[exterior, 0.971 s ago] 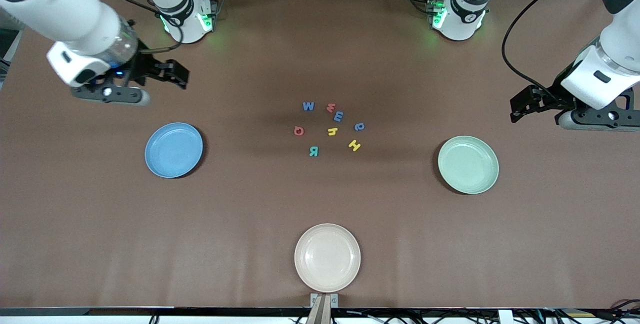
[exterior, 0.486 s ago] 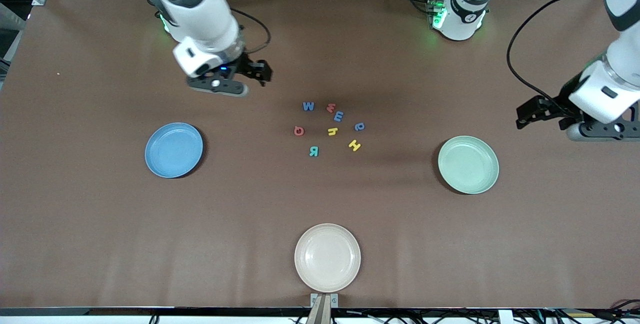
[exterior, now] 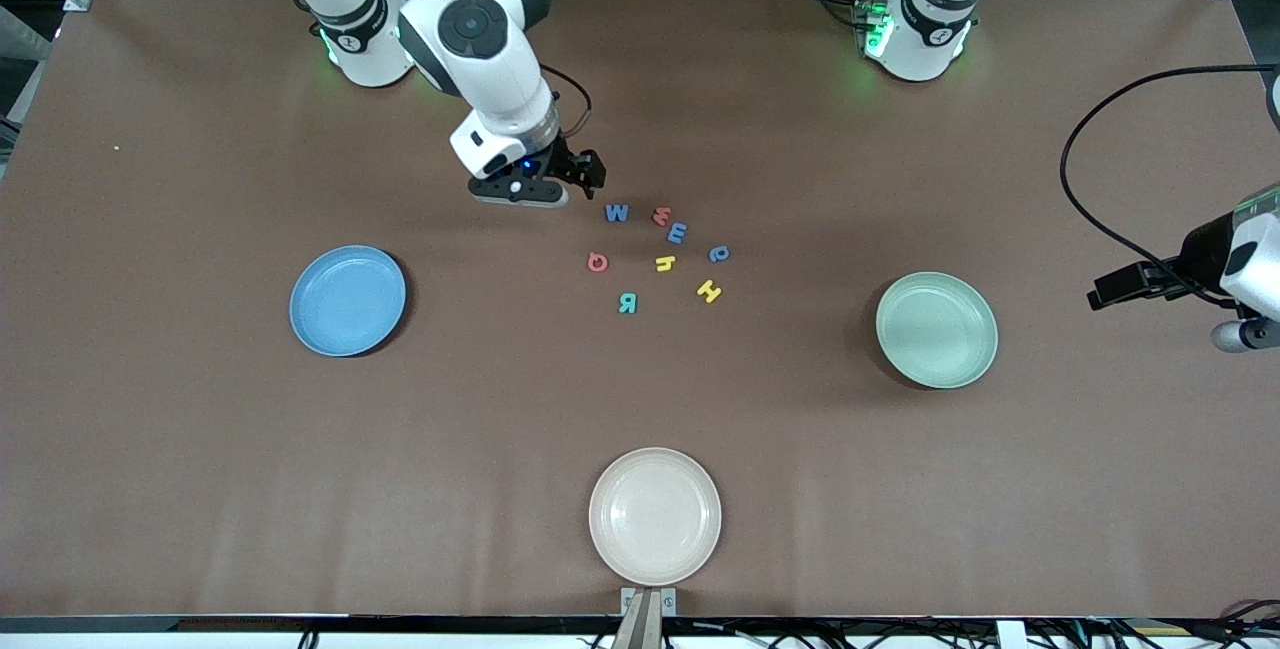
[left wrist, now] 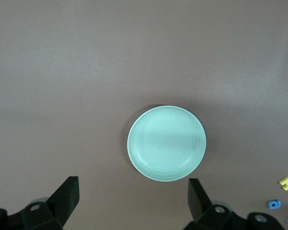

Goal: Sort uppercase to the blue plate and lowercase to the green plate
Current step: 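Move the right gripper over the foam letter pile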

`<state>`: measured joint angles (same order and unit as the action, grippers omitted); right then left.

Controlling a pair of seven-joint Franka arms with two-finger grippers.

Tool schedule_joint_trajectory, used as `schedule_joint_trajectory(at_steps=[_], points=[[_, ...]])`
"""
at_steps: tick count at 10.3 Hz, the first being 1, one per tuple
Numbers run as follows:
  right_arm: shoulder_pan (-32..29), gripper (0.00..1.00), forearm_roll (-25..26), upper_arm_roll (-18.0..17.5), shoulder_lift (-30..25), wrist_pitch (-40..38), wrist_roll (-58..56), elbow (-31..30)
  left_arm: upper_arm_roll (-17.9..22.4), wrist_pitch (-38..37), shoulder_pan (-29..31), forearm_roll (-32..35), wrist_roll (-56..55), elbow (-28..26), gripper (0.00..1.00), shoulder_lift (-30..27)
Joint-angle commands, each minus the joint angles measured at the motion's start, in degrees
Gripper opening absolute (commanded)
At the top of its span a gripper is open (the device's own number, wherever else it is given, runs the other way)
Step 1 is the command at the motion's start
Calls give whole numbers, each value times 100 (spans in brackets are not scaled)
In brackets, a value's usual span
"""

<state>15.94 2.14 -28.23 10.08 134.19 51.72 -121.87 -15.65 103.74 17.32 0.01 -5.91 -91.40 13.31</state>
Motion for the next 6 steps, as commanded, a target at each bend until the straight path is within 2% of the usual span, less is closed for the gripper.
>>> schedule_joint_trajectory(at_steps=[1,3,4,5,6], points=[[234,100,523,2,660,544,320,75,279,-2,-279,-98,2,53,100,75],[427,100,707,28,994,810,427,102,2109,-3,-2075,-185,11,18,100,119],[524,100,909,54,1188,1080,627,102,2397,-11,-2354,-220,20,9,100,119],[603,100,1285,116,1329,1144,881,102,2391,-11,-2356,-238,20,0,100,111],[647,95,1558,151,1469,1171,1154,111,2382,-11,-2365,-230,20,9,100,111]])
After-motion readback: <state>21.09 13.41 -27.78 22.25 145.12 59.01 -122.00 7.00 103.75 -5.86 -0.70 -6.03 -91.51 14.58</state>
